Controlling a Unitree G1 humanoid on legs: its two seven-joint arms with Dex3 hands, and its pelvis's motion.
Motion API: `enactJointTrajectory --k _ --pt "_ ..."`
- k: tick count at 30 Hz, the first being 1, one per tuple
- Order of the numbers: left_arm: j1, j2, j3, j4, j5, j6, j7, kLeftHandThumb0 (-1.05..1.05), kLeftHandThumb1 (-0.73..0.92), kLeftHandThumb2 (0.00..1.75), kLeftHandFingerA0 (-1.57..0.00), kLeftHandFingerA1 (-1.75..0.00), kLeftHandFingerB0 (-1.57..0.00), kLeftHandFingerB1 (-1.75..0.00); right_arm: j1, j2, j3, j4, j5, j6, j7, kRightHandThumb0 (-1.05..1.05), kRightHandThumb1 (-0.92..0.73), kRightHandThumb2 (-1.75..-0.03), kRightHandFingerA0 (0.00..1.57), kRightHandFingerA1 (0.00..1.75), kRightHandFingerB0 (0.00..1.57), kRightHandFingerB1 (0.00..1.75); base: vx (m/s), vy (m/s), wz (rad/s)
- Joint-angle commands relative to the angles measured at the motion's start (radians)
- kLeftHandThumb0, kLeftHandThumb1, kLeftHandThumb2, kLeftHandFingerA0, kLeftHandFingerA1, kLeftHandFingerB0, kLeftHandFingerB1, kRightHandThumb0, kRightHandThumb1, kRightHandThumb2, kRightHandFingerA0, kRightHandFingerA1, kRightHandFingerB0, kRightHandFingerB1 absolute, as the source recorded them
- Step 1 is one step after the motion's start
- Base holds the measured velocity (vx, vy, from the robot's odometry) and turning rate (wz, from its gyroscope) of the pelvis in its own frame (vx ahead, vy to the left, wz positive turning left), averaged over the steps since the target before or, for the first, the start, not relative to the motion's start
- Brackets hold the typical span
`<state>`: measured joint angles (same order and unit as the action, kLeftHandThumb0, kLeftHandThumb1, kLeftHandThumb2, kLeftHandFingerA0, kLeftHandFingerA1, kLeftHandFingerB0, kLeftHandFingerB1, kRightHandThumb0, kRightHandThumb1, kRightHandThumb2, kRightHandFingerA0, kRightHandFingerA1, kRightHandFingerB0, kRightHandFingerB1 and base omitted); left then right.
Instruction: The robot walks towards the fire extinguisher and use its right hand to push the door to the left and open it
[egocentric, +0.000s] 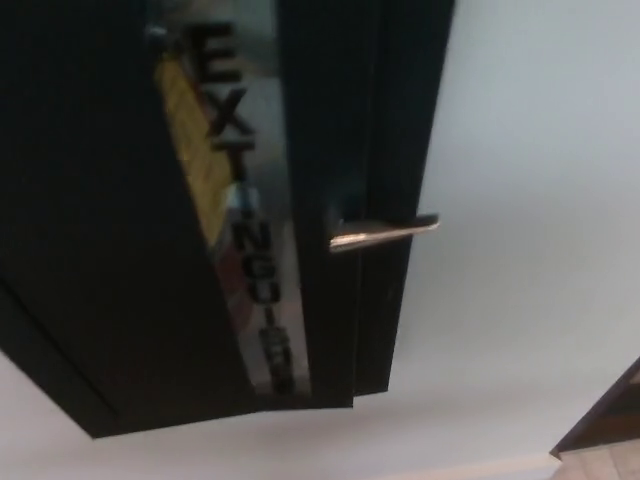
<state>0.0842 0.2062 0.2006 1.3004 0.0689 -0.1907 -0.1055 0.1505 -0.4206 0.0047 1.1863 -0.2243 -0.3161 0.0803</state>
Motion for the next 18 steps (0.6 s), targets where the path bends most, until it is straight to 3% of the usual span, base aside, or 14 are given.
enactJointTrajectory --k 1,7,8,11,12,18 --pt "0.035 0.036 -0.011 0.005 0.000 -0.005 -0.002 -0.61 0.55 0.57 -0.32 -0.60 -0.38 -0.39 0.019 -0.024 -0.005 0.018 0.015 -0.016 0.008 -0.41 -0.36 -0.96 0.11 0.62 0.03 0.57 0.09 0.001 -0.08" --pt "0.040 0.047 -0.015 0.001 -0.008 0.004 -0.009 -0.58 0.54 0.56 -0.33 -0.59 -0.36 -0.38 0.017 -0.023 -0.015 0.038 0.023 -0.016 0.007 -0.41 -0.35 -0.96 0.11 0.62 0.03 0.58 0.08 0.082 -0.06" --pt "0.040 0.048 -0.015 0.005 -0.008 0.008 -0.004 -0.60 0.53 0.56 -0.30 -0.58 -0.35 -0.38 0.018 -0.025 -0.011 0.037 0.018 -0.023 0.007 -0.72 -0.63 -0.58 0.11 0.89 0.00 0.61 0.11 0.178 0.18" --pt "0.041 0.051 -0.017 0.010 -0.007 0.011 0.004 -0.60 0.53 0.56 -0.30 -0.58 -0.35 -0.38 0.020 -0.029 -0.006 0.036 0.011 -0.033 0.008 -0.72 -0.63 -0.58 0.11 0.89 0.00 0.61 0.09 0.207 0.04" --pt "0.039 0.050 -0.015 0.013 -0.008 0.015 0.006 -0.58 0.53 0.55 -0.27 -0.60 -0.35 -0.40 0.020 -0.033 -0.004 0.029 0.010 -0.032 0.011 -0.42 -0.36 -0.97 0.12 0.63 0.03 0.58 0.02 0.116 0.08" --pt "0.033 0.058 -0.019 0.018 -0.003 0.017 0.010 -0.60 0.53 0.56 -0.31 -0.57 -0.34 -0.38 -0.001 -0.040 0.026 0.014 -0.012 -0.023 -0.002 -0.41 -0.37 -0.97 0.10 0.61 0.03 0.57 -0.02 0.039 -0.07"
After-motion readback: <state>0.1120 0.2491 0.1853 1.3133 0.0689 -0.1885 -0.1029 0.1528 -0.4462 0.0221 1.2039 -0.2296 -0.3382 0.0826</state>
